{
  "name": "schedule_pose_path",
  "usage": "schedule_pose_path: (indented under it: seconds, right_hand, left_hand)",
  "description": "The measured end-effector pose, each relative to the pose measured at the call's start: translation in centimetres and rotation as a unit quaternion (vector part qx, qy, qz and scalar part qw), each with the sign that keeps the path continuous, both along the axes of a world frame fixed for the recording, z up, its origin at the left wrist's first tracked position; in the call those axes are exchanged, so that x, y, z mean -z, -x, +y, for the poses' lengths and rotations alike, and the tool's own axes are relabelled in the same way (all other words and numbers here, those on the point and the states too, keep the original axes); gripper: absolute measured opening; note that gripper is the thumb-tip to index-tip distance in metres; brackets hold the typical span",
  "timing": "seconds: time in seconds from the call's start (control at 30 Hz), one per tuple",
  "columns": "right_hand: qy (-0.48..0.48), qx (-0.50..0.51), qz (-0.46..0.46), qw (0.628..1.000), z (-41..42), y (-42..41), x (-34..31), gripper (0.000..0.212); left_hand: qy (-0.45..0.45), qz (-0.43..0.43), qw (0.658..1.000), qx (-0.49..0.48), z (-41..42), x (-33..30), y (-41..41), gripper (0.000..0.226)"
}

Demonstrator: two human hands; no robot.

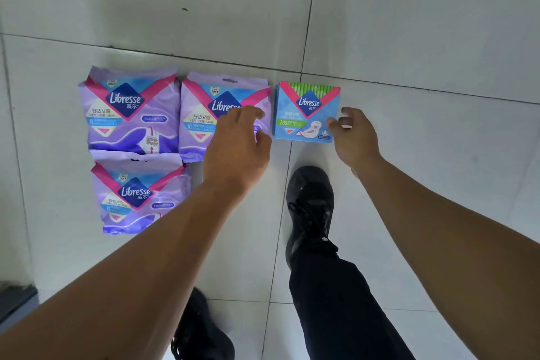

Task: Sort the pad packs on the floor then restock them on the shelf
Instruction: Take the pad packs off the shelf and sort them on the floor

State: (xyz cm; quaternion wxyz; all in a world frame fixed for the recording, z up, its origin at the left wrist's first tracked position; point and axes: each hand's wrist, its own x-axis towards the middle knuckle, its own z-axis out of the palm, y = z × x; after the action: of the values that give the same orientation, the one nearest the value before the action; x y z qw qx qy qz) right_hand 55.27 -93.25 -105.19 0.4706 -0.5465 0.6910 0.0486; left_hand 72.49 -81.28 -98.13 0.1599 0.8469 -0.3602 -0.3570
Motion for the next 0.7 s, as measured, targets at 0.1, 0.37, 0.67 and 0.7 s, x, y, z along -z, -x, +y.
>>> schedule_pose_path:
  seconds: [0.1, 0.37, 0.67, 0.7]
  right_hand:
    - [0.05, -0.1, 0.031, 0.993, 0.7, -0.3, -3.8, 0.041]
    - [0.197, -0.432, 0.055, 0.878, 5.4, -5.3, -20.4, 0.041]
    - [0.33, -0.587, 0.079, 0.735, 19.2, -14.5, -39.8, 0.047]
    - [0.338, -0.6, 0.067, 0.722, 20.8, -15.8, -41.3, 0.045]
  left_hand:
    - [-0.013, -0.011, 1.0, 0.009, 0.8, -2.5, -0.7, 0.034]
    - [-0.015, -0.085, 0.995, 0.045, 6.0, -15.2, -4.2, 0.038]
    - [-0.014, -0.2, 0.98, 0.005, 20.5, -32.1, -9.2, 0.041]
    - [-0.012, -0.212, 0.977, -0.018, 22.3, -33.5, -9.8, 0.039]
